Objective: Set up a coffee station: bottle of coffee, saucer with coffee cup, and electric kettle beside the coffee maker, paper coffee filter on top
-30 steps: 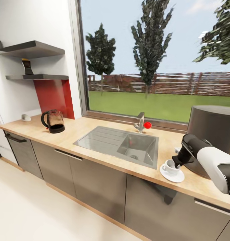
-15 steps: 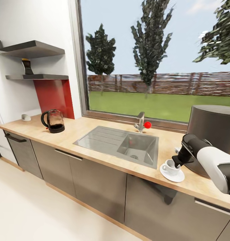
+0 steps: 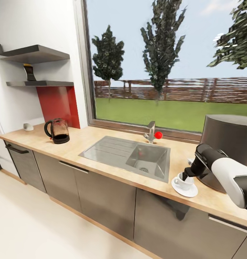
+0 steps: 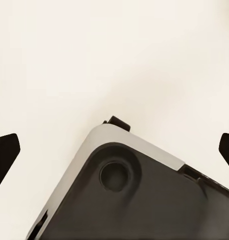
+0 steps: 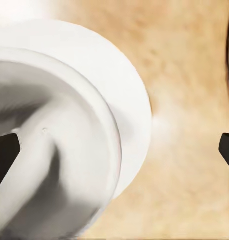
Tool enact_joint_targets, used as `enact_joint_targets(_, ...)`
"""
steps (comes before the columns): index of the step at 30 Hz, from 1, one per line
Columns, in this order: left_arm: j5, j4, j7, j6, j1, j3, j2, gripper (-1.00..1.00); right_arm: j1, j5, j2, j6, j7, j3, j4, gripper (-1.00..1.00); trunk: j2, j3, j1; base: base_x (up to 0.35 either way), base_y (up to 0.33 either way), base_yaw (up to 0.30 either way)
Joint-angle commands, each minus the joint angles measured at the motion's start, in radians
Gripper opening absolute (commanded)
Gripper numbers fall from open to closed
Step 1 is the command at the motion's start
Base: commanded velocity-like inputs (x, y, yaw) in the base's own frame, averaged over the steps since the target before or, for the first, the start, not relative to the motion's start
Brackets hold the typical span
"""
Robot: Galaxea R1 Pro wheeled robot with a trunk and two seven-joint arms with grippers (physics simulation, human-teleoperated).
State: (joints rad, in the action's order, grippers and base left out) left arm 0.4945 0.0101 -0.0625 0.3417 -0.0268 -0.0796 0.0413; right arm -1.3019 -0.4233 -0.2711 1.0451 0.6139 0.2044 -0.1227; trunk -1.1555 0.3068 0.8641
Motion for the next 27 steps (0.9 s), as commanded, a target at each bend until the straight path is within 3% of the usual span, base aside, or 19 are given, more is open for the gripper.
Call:
enact_joint_targets(1, 0.001, -0.001, -0.007, 0.002, -0.001, -0.008, 0.0, 1.0, 0.0, -0.006, 0.0, 0.002, 0.01, 0.006, -0.002, 1.0, 0.006, -0.002, -0.004, 0.0, 0.0, 0.0)
enact_joint_targets(27, 0.001, -0.001, -0.007, 0.0, -0.001, -0.008, 0.0, 1.0, 0.0, -0.005, 0.017, 0.002, 0.047, -0.001, -0.014, 1.0, 0.188, -0.083, -0.104, 0.0, 0.0, 0.0)
